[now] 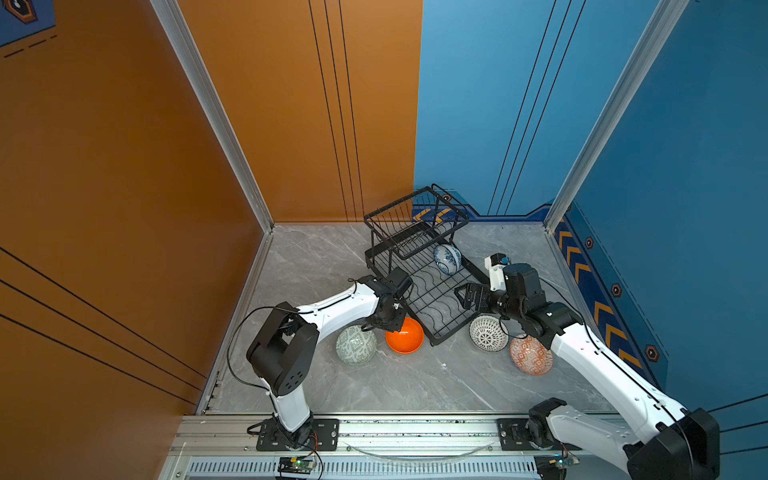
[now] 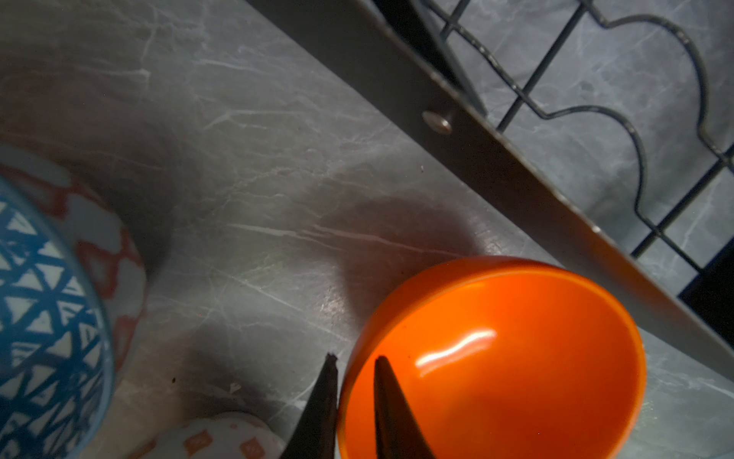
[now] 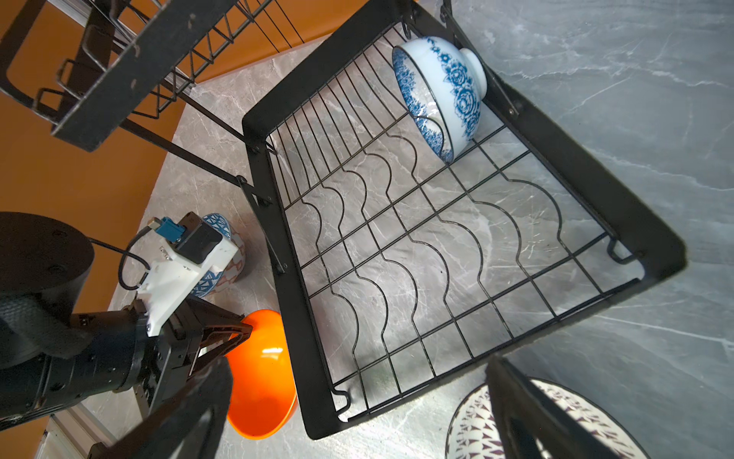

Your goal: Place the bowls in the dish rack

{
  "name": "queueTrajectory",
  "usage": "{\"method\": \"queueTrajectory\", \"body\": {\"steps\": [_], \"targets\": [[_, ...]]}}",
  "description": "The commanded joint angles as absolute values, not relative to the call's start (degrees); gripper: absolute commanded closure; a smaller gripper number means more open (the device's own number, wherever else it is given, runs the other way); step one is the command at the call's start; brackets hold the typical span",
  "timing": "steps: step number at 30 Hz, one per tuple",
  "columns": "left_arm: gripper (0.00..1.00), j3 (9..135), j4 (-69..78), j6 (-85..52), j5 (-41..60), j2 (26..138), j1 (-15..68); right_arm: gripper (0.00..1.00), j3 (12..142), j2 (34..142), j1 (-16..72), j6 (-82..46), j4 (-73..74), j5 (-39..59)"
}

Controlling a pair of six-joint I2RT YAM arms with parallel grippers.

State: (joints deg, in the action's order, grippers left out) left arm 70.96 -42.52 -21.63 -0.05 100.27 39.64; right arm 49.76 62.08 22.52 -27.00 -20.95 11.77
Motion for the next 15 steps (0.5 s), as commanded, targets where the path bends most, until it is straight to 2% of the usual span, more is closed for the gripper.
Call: {"method": "queueTrajectory", "body": {"steps": [1, 11, 15], "targets": [[0.81, 70.7, -44.0, -21.3, -1.6, 101.4, 39.1, 0.0, 48.7, 60.5, 22.1, -27.5, -19.7, 10.5], [0.88, 70.0, -44.0, -21.6, -2.4, 101.6, 39.1, 0.0, 47.5, 60.0, 21.9, -28.5, -18.6, 10.6], [0.95, 69.6, -44.0, -21.7, -2.7, 101.2, 39.2, 0.0, 47.5, 59.9, 21.8, -29.0, -18.2, 10.5]]}}
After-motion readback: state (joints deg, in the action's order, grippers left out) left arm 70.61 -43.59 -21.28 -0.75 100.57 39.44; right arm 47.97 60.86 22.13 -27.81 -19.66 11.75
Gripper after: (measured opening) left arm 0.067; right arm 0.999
